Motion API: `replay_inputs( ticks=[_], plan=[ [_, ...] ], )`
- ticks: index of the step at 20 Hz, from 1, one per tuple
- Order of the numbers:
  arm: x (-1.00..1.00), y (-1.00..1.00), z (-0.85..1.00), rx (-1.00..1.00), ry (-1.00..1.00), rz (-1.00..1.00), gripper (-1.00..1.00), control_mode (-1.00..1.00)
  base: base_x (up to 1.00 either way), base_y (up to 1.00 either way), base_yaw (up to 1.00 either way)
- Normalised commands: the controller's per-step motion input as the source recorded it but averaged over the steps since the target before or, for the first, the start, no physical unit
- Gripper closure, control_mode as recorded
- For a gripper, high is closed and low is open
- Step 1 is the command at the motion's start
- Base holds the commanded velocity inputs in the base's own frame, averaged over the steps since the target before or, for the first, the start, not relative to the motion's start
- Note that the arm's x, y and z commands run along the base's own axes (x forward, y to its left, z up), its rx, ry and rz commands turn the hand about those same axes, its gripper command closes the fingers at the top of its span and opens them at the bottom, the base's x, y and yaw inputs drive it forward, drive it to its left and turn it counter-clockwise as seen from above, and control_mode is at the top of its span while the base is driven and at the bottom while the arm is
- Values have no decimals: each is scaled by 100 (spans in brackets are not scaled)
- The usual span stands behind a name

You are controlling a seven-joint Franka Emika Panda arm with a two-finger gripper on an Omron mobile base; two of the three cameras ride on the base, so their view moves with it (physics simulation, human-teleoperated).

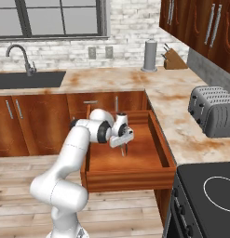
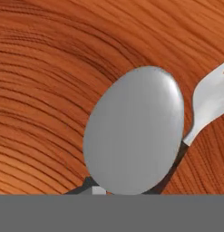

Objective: Organize the utensils by type. Pick up the wooden spoons from the counter and place them in the open cabinet. Then pick up the metallic utensils from the counter and place them in the open drawer.

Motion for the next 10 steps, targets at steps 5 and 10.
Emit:
replay_inputs(
  ticks=[5,10],
  plan=[
    [-4,-1,14,0,3,-1,-100,-100,0,0,0],
    [-6,0,45,0,10,-3,-100,-100,0,0,0]
  ],
)
